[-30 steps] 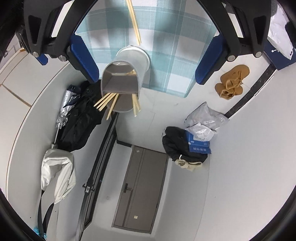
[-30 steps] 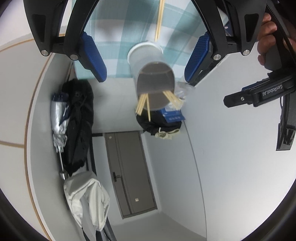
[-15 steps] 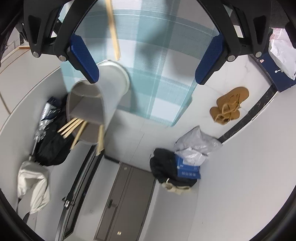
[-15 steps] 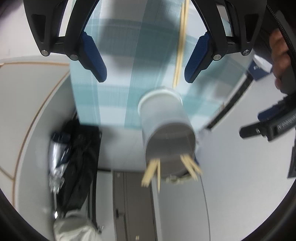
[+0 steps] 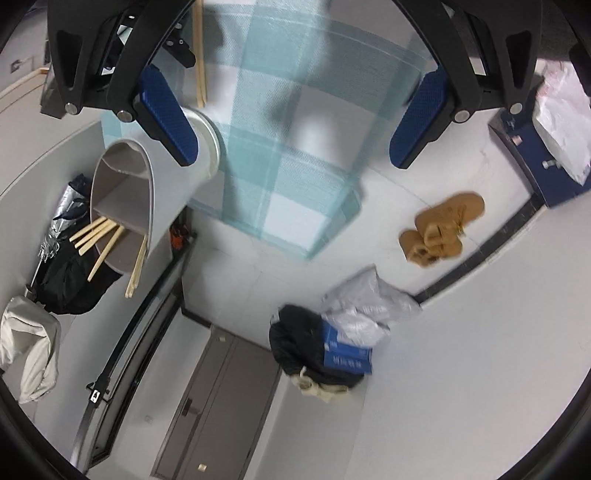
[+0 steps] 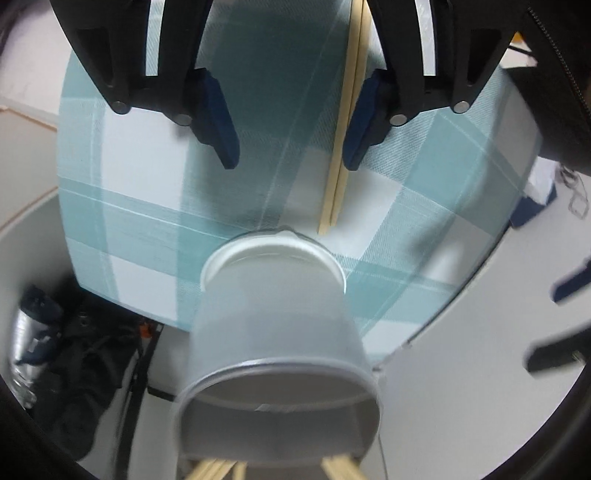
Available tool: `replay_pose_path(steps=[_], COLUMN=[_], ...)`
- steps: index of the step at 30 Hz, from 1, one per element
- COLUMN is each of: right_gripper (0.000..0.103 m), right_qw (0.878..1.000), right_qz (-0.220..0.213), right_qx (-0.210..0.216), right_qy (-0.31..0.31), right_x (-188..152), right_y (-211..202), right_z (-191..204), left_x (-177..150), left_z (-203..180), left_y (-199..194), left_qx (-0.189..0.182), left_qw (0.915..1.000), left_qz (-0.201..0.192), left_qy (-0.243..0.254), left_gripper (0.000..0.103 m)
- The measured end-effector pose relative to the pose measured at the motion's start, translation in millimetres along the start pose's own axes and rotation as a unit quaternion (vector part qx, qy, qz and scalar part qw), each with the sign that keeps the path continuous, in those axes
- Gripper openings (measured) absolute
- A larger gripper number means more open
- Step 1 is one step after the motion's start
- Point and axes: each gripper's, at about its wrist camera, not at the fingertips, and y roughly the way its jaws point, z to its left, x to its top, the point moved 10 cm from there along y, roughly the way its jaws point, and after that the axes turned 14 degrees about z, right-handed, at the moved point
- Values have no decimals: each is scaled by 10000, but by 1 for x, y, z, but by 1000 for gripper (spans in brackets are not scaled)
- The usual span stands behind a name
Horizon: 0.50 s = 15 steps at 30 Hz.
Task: Organize utensils
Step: 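Move both open tools down toward the chopsticks beside the holder, then close the right tool on one chopstick from the cloth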
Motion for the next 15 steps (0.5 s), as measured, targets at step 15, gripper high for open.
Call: replay_pose_path(steps=[15], right_gripper=[29], right_qw=[9992], right_qz=[151], right_qx=[-93], right_qy=[-350], right_x=[3], right_y=[7], right_z=[20], left_x=[2], left_z=[6], left_y=[7], left_qx=[-131], left_qw=[9994], left_qz=[201], left_qy=[-235], left_gripper=[102])
